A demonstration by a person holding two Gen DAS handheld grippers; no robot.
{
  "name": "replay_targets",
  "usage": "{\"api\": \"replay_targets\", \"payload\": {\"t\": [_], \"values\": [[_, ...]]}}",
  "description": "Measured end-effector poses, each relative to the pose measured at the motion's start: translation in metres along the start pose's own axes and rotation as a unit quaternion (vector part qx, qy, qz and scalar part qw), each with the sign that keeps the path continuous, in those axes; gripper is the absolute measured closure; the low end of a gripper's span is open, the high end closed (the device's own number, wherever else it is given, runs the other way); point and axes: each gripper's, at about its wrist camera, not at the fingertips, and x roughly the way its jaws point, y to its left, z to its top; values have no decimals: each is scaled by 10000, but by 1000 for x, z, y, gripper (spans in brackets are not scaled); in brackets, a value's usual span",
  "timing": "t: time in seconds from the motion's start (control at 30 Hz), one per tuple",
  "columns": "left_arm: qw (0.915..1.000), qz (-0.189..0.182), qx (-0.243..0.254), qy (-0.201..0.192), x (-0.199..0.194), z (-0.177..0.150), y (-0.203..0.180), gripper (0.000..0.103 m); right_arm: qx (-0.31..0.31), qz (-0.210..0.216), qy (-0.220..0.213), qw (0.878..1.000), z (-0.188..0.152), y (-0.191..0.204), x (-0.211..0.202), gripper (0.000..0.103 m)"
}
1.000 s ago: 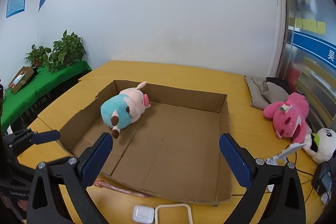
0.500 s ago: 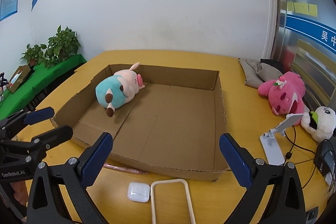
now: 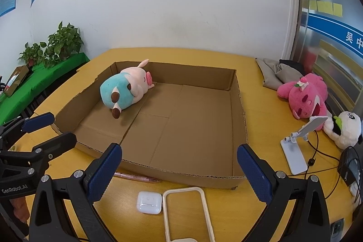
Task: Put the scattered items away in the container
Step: 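Withdraw both open grippers from the box, then close both grippers on the black sunglasses on the table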
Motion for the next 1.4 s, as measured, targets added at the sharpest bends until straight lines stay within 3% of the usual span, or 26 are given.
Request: {"api": "replay_targets", "payload": {"t": [0.47,0.63,0.77,0.87,1.07,1.13,1.23,1.33,1.4], "values": [[9998,189,53,105,1,-15,-9,24,-16,11,214,9998,-20,-2,8,0],[9992,-5,303,257,0,-22,-26,24,84,203,261,9994,-33,-27,-1,0],[9941,-560,658,655,4,-43,-46,24,196,465,376,9980,-56,-54,-12,0],[9824,-1237,765,1175,11,-67,-60,24,185,752,582,9953,-88,-76,-23,0],[9410,-2529,776,2111,26,-115,-92,24,142,1160,1186,9860,-154,-114,-35,0],[9304,-2723,648,2366,36,-125,-99,24,64,1220,1391,9827,-172,-121,-35,0],[9210,-2887,444,2578,49,-132,-106,26,-26,1338,1498,9796,-186,-120,-33,1],[9142,-3080,364,2608,52,-133,-111,27,-411,1200,1498,9806,-185,-108,-27,2],[9099,-3182,282,2645,55,-131,-112,35,-604,1149,1556,9792,-183,-100,-18,5]]}}
